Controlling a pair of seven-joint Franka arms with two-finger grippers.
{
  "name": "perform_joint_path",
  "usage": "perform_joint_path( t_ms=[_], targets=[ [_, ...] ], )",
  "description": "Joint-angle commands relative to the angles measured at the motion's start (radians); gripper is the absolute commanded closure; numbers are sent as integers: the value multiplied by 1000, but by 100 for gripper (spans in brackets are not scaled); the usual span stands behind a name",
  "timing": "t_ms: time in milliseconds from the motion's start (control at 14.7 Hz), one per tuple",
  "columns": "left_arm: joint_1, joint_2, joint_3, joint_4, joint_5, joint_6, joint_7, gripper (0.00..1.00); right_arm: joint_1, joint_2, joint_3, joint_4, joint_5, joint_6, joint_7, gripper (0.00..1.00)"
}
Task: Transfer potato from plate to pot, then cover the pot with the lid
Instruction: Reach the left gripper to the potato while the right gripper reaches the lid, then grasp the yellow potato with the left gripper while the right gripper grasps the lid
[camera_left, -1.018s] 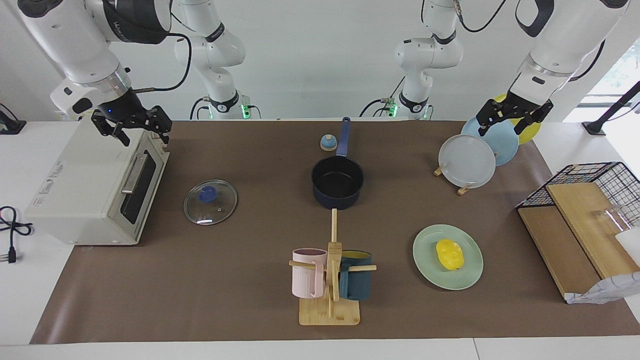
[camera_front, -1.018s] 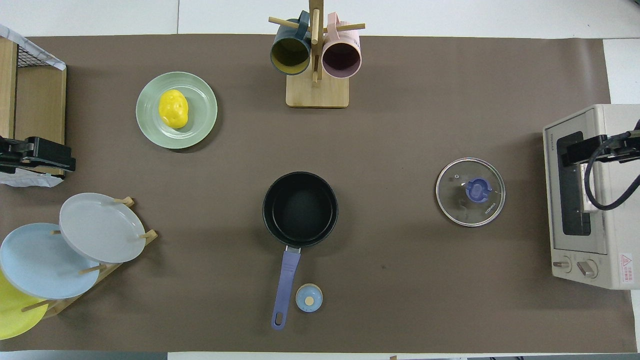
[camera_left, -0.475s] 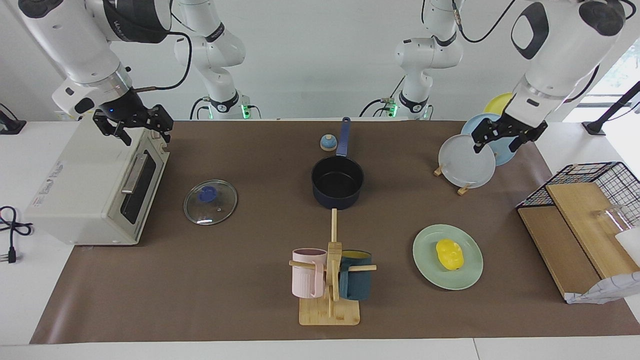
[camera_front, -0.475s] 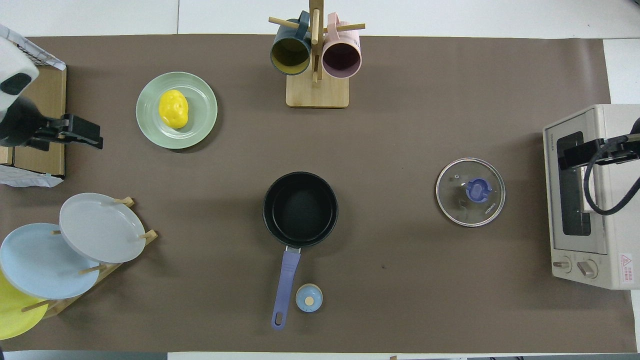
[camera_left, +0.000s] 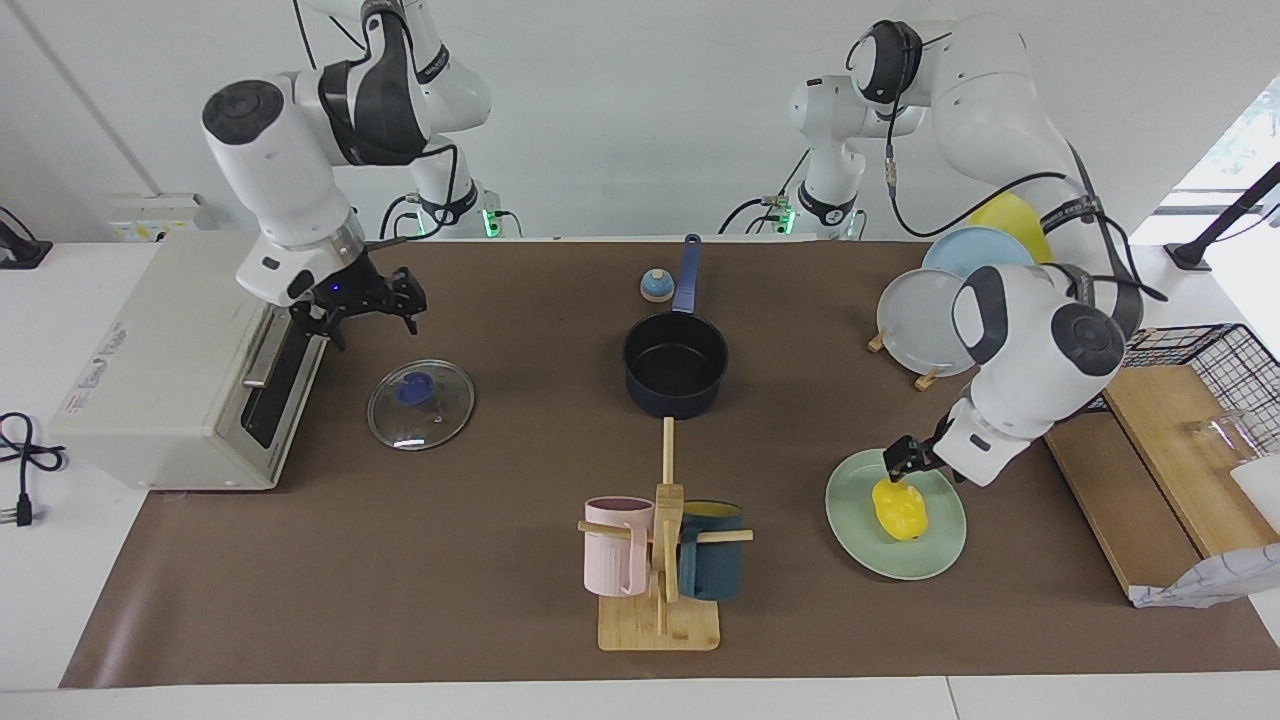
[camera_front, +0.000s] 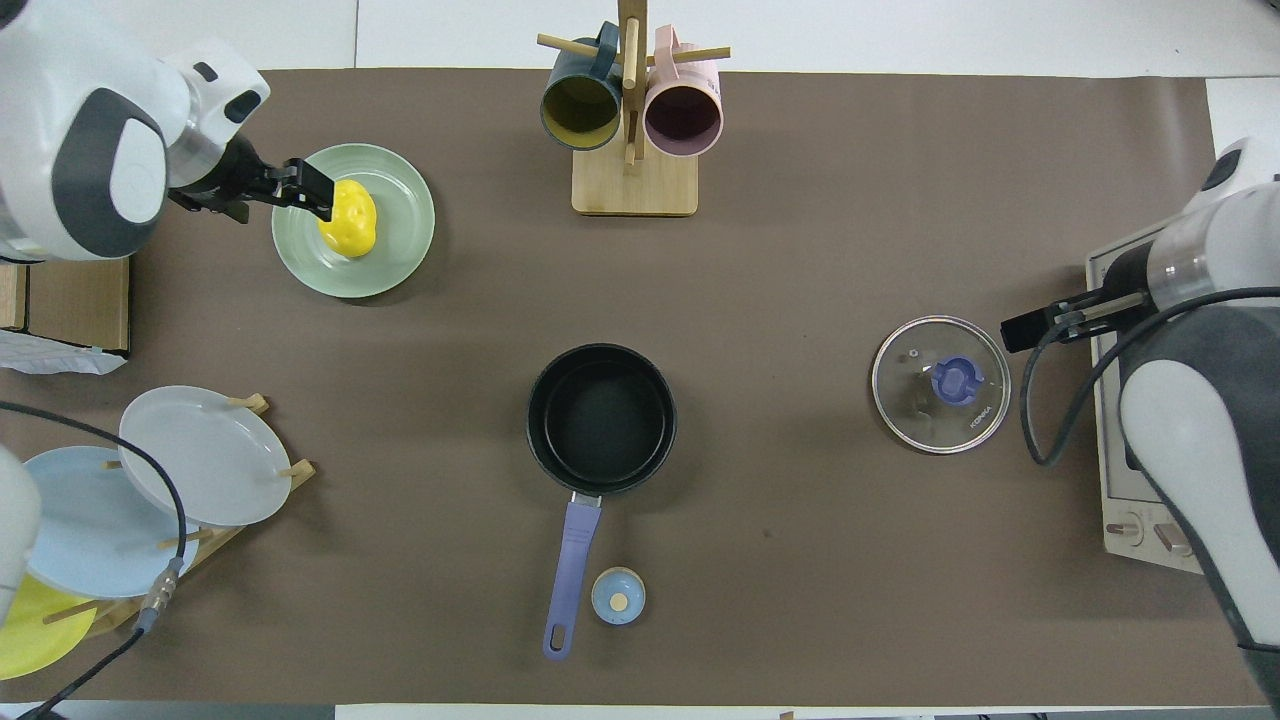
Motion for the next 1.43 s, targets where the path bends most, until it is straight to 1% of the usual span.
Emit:
perform_joint_path(
  t_ms=[0, 68, 204, 339, 679, 747, 814, 950, 1018, 1154, 1222, 1290, 1357],
  targets=[
    [-9, 28, 9, 36, 0, 33, -3, 0, 3, 34, 0, -119, 3, 158, -27, 0],
    [-12, 26, 10, 15, 1, 68, -4, 0, 4, 31, 0, -174, 5, 201, -25, 0],
    [-18, 13, 14, -67, -3, 146, -9, 0, 3, 13, 0, -255, 5, 264, -25, 0],
    [-18, 0, 15, -107, -2, 179, -10, 0, 4, -9, 0, -332, 5, 356, -24, 0],
    [-18, -3, 15, -125, -3, 192, -50, 0, -5, -10, 0, -383, 5, 386, -24, 0],
    [-18, -3, 15, -125, -3, 200, -58, 4, -6, -12, 0, -389, 5, 398, -25, 0],
    [-18, -3, 15, -127, -3, 208, -61, 24, -6, -7, 0, -389, 5, 409, -36, 0],
    [-18, -4, 15, -136, -2, 212, -61, 98, -32, 14, -2, -389, 5, 433, -89, 0],
    [-20, -6, 18, -136, -2, 209, -61, 100, -43, 16, -2, -389, 5, 435, -91, 0],
    [-24, -7, 15, -124, -5, 193, -62, 100, -40, 16, -2, -391, 6, 429, -79, 0],
    [-26, -19, 15, -110, -12, 176, -65, 100, -39, 14, 0, -391, 5, 426, -79, 2],
    [-24, -47, 12, -81, -20, 132, -82, 100, -39, 14, -2, -392, 5, 426, -79, 5],
    [-24, -85, 9, -61, -47, 69, -111, 100, -42, 16, -2, -392, 6, 426, -79, 5]
  ],
)
